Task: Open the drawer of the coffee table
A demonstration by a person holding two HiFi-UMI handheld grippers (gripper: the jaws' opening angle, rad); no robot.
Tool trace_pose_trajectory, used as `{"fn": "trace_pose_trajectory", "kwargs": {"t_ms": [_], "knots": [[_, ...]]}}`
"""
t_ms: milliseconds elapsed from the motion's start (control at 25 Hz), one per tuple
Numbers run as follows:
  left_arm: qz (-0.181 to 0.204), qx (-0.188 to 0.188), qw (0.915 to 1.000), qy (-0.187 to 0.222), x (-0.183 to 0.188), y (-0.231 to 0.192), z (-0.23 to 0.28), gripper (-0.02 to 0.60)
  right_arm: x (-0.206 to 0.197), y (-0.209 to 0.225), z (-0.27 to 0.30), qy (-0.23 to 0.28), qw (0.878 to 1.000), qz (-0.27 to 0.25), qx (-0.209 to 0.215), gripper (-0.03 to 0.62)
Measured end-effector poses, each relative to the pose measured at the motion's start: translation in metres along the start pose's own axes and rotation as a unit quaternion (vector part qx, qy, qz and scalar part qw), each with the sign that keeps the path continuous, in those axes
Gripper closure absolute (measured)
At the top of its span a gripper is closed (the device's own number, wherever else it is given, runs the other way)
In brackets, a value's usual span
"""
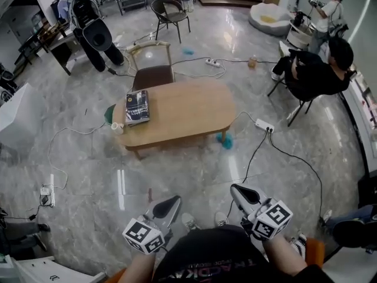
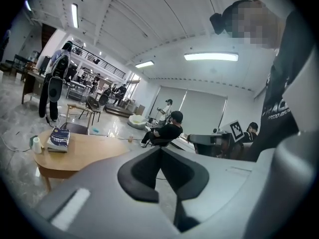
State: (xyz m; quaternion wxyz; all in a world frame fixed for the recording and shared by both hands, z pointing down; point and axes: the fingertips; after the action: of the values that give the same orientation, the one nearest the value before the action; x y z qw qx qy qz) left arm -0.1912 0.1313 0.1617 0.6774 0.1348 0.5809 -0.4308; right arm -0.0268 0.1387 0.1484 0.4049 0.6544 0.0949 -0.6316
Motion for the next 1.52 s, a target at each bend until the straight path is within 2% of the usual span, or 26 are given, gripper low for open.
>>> {"fn": "trace_pose_trajectory", "kwargs": {"t_ms": [200, 400, 680, 880, 1040, 1240, 1520], "knots": [[0.0, -0.022, 0.9997, -0.012, -0.008, -0.023, 0.0, 0.575, 0.003, -0.004, 0.014, 0.024, 0.999, -0.01, -0.023, 0.592], [0.006, -0.027, 0.9994, -0.02, -0.01, -0.037, -0.001, 0.575, -0.004, -0.001, 0.012, 0.035, 0.998, -0.008, -0.054, 0.592], [0.009, 0.0, 0.9999, -0.011, -0.002, -0.053, 0.026, 0.575, 0.006, 0.042, -0.002, 0.041, 0.996, -0.015, -0.084, 0.592], [-0.002, 0.026, 0.9996, -0.01, 0.006, -0.058, 0.062, 0.575, 0.017, 0.097, 0.001, 0.029, 0.996, -0.018, -0.083, 0.592], [-0.004, 0.052, 0.9986, -0.013, 0.008, -0.072, 0.112, 0.575, 0.028, 0.161, 0.015, 0.02, 0.996, -0.028, -0.08, 0.592], [0.015, 0.103, 0.9944, -0.013, 0.014, -0.085, 0.178, 0.575, 0.035, 0.244, 0.035, -0.005, 0.998, -0.019, -0.054, 0.592], [0.011, 0.149, 0.9888, -0.008, 0.008, -0.107, 0.28, 0.575, 0.038, 0.355, 0.062, -0.046, 0.995, -0.074, -0.037, 0.592]]}}
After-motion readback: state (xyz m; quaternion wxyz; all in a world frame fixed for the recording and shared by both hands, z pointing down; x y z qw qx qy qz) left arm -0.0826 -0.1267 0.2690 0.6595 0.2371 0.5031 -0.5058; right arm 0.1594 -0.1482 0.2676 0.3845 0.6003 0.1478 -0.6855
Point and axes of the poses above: the fingertips, and each gripper's own axes: z forward along the fingers, y to its right, x out of its top, and after that the axes turned 13 degrees about x, right-handed
